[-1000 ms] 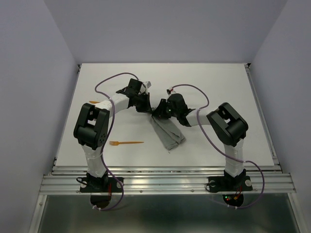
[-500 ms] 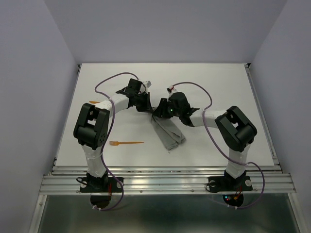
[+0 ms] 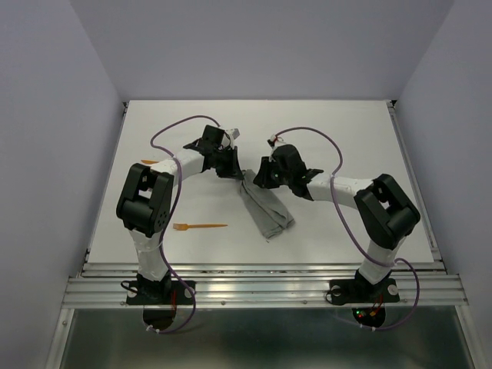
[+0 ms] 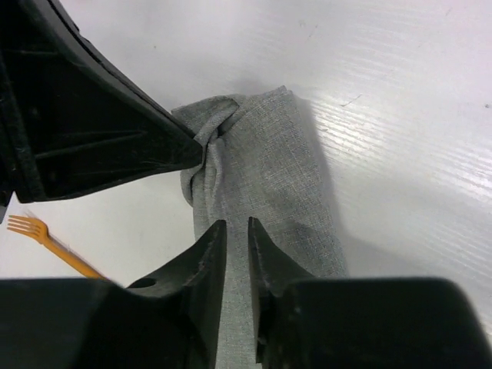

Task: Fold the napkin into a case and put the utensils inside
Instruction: Grasp the top corner of the smaller rectangle folded napkin from the folded napkin.

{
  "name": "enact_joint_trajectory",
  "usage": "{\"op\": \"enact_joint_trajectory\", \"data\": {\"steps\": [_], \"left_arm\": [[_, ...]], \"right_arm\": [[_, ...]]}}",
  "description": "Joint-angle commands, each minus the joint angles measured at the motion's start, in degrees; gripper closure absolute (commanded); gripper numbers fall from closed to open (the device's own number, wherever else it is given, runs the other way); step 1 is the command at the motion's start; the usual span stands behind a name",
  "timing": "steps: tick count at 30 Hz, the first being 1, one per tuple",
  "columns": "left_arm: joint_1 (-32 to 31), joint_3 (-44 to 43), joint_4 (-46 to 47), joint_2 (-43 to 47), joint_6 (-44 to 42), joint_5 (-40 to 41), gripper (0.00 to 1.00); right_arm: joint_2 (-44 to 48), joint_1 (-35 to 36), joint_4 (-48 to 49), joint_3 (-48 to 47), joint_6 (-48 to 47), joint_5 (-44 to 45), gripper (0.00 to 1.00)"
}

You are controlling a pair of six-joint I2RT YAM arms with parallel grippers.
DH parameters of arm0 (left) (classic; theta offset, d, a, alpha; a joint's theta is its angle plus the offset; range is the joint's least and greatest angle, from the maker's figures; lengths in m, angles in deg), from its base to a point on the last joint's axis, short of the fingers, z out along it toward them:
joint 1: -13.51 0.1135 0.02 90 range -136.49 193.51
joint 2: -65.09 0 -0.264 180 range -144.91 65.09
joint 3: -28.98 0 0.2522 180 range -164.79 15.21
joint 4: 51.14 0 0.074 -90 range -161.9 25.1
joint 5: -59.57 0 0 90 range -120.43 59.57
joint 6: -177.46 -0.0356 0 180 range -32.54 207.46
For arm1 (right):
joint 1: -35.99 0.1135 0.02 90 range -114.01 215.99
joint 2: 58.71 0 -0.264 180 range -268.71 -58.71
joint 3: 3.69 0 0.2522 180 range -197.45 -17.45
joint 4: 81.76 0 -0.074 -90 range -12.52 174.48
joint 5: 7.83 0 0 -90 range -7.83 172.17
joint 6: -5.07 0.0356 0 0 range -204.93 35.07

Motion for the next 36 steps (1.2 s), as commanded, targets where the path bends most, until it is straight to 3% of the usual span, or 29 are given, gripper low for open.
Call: {"op": "enact_joint_trajectory", "data": {"steps": [1,5,9,28,36], "left_arm": [[0.2,1.1,0.9,1.8,0.1,-1.7,1.0],[0.2,0.9,0.9,1.8,0.1,-2.1,1.0],[0.2,0.7,0.9,1.8,-0.1,-2.6,1.0],[0.3,-0.2,0.3,1.9,-0.4,-3.4,1.0],[0.3,-0.3,0.4,2.6,-0.3,-4.4,1.0]], "right_arm": [[-2.3,0.6,-1.3,-2.7,-0.3,2.6,0.79],[-6.5,0.6,-1.3,-6.7,1.2,1.0,0.89],[-9.1,1.1,-0.4,-9.3,2.4,-1.9,0.92],[-13.7,1.6,4.2,-11.1,6.6,-7.2,0.94],[-20.3,2.1,0.5,-14.1,7.2,-3.9,0.97]]}}
